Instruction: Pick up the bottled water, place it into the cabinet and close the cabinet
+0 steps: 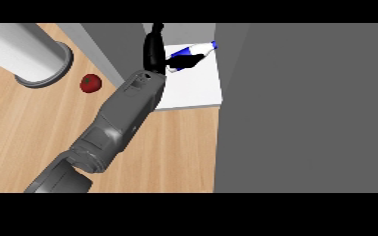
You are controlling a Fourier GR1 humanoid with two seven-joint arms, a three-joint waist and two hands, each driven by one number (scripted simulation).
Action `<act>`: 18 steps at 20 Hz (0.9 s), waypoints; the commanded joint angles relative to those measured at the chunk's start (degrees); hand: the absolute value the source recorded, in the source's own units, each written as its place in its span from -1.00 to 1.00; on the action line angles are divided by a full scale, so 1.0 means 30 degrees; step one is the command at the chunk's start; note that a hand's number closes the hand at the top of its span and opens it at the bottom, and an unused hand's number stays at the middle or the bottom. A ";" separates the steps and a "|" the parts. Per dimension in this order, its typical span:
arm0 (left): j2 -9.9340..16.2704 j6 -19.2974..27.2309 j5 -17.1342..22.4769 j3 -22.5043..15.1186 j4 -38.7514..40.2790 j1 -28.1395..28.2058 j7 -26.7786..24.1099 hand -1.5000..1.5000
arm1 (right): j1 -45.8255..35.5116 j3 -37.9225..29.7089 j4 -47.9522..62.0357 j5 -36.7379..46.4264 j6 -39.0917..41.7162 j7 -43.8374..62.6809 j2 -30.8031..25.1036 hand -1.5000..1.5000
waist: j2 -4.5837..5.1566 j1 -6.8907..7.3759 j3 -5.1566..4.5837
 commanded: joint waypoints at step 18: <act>-0.0383 -0.8303 0.5225 -0.0927 -0.6670 0.3435 -0.2744 1.00 | 0.0915 0.1936 -0.3075 0.1127 -0.0232 0.1816 0.0139 -1.00 | -0.0654 0.0778 -0.0008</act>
